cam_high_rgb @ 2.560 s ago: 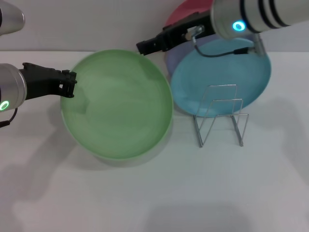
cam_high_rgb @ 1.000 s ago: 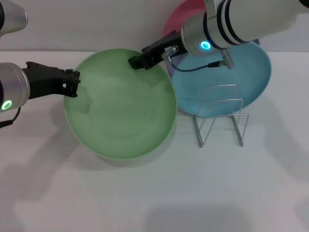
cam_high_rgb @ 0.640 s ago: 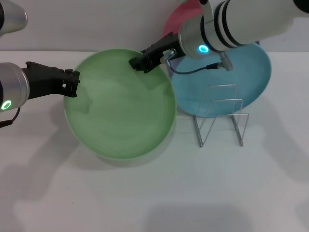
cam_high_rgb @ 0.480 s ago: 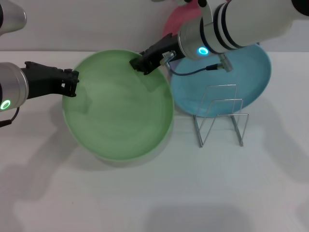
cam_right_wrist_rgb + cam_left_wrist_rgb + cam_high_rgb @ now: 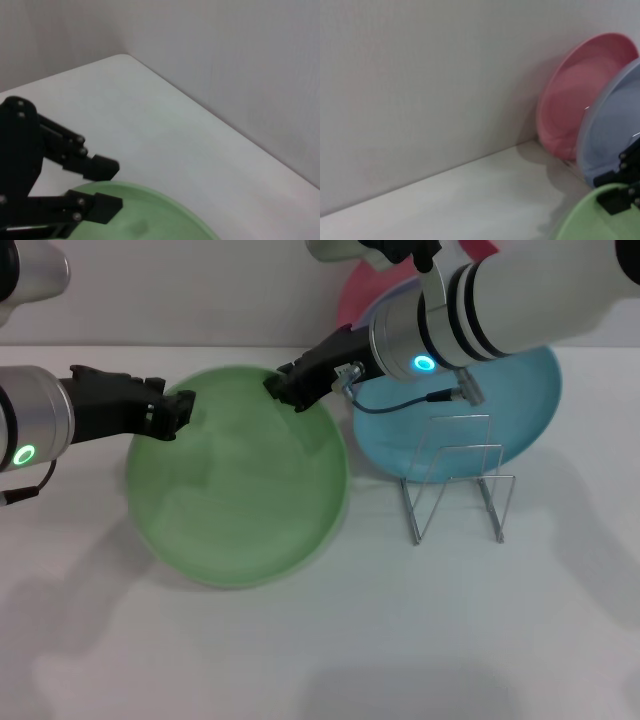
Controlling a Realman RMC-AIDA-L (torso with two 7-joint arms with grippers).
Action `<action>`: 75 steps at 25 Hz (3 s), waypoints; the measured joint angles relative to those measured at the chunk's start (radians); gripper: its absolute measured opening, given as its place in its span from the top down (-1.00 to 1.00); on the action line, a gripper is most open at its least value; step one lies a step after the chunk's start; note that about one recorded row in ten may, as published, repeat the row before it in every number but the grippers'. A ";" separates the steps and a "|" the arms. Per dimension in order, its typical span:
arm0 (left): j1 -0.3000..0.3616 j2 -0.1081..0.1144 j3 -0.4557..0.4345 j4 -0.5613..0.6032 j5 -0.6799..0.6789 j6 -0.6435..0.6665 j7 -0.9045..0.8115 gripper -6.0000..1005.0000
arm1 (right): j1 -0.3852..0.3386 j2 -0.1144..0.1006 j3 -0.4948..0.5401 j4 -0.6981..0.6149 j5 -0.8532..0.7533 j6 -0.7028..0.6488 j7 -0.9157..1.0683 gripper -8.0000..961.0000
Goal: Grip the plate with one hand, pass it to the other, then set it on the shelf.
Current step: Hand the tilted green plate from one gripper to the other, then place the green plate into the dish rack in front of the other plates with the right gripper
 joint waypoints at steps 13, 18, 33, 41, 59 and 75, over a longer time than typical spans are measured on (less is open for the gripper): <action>0.115 0.001 0.034 0.112 0.011 0.264 0.129 0.04 | -0.075 0.001 0.016 0.094 -0.004 0.016 0.016 0.86; 0.236 0.000 0.069 0.098 0.002 0.636 0.138 -0.49 | -0.119 0.001 0.035 0.145 -0.005 0.011 0.018 0.91; 0.281 0.000 0.276 -0.500 -0.001 1.638 0.054 -0.57 | -0.533 0.002 0.215 0.209 0.953 -0.123 -0.932 0.91; 0.228 0.001 0.311 -0.774 0.006 1.828 -0.070 -0.57 | -0.585 0.004 0.357 -0.175 1.392 0.234 -1.656 0.91; 0.202 0.001 0.323 -0.887 0.009 1.823 -0.171 -0.57 | -0.624 0.008 0.541 -0.438 1.416 0.562 -2.146 0.91; 0.188 0.001 0.352 -0.895 0.010 1.809 -0.174 -0.57 | -0.626 0.002 0.591 -0.493 1.398 0.564 -2.247 0.91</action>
